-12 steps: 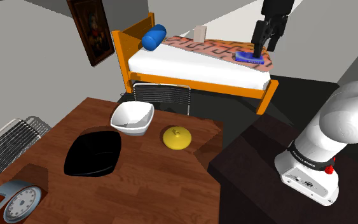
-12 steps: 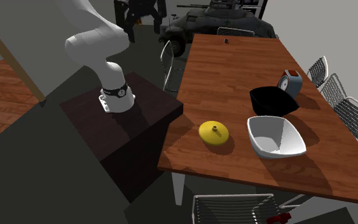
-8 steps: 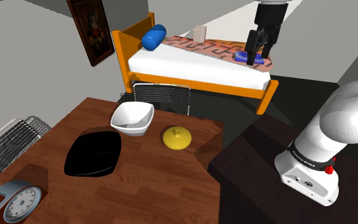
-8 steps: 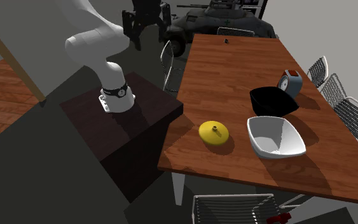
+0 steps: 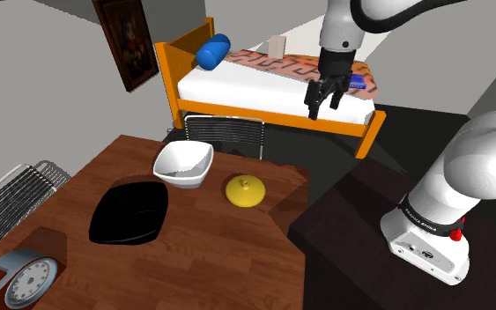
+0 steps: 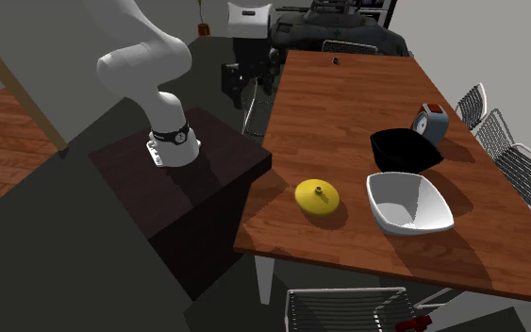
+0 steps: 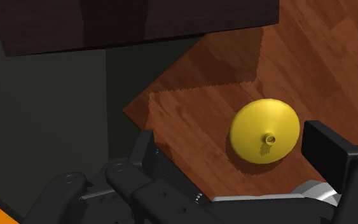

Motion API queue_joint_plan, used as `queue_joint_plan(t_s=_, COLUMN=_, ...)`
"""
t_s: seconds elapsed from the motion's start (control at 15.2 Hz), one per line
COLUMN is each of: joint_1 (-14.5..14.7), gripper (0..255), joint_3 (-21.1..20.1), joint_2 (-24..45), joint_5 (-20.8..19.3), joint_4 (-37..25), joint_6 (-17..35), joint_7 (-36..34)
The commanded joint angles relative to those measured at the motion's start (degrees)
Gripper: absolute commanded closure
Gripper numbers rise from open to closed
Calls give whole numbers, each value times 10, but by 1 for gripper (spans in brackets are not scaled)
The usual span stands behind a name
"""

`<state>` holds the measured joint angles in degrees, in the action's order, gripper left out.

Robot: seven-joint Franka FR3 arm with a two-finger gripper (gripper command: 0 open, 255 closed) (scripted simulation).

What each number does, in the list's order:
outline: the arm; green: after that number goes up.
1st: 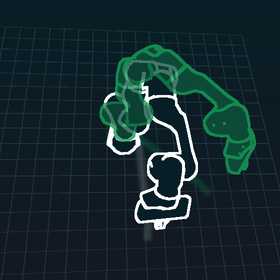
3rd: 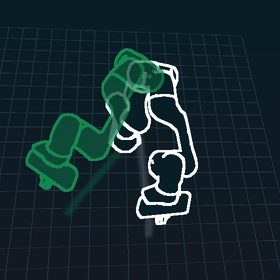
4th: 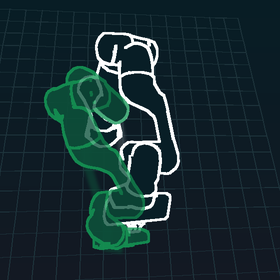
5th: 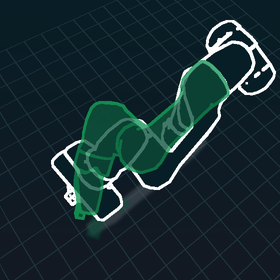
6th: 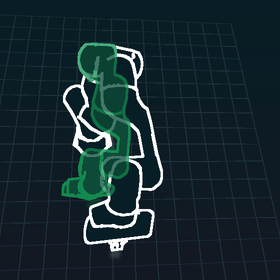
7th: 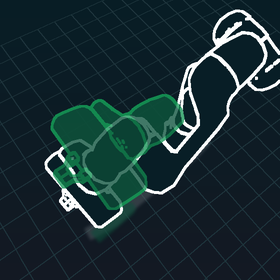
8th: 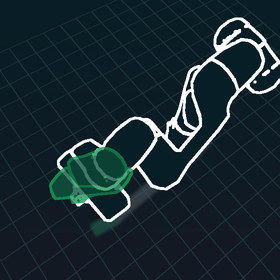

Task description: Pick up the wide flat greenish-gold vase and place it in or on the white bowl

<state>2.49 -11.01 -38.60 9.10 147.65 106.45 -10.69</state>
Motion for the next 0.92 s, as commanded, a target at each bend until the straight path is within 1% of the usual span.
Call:
queue_joint_plan(t_s=0.0, joint_1=2, gripper=0, joint_3=-16, joint_2=32, joint_5=8, joint_4=14, joint_6=53, joint_7=-12)
queue_joint_plan(t_s=0.26, joint_1=4, gripper=0, joint_3=-47, joint_2=104, joint_5=17, joint_4=25, joint_6=149, joint_7=-38)
queue_joint_plan(t_s=0.46, joint_1=2, gripper=0, joint_3=-70, joint_2=167, joint_5=15, joint_4=24, joint_6=220, joint_7=-61)
queue_joint_plan(t_s=0.66, joint_1=-3, gripper=0, joint_3=-92, joint_2=238, joint_5=2, joint_4=14, joint_6=288, joint_7=-89)
queue_joint_plan(t_s=0.86, joint_1=-11, gripper=0, joint_3=-112, joint_2=313, joint_5=-27, joint_4=-5, joint_6=351, joint_7=-128)
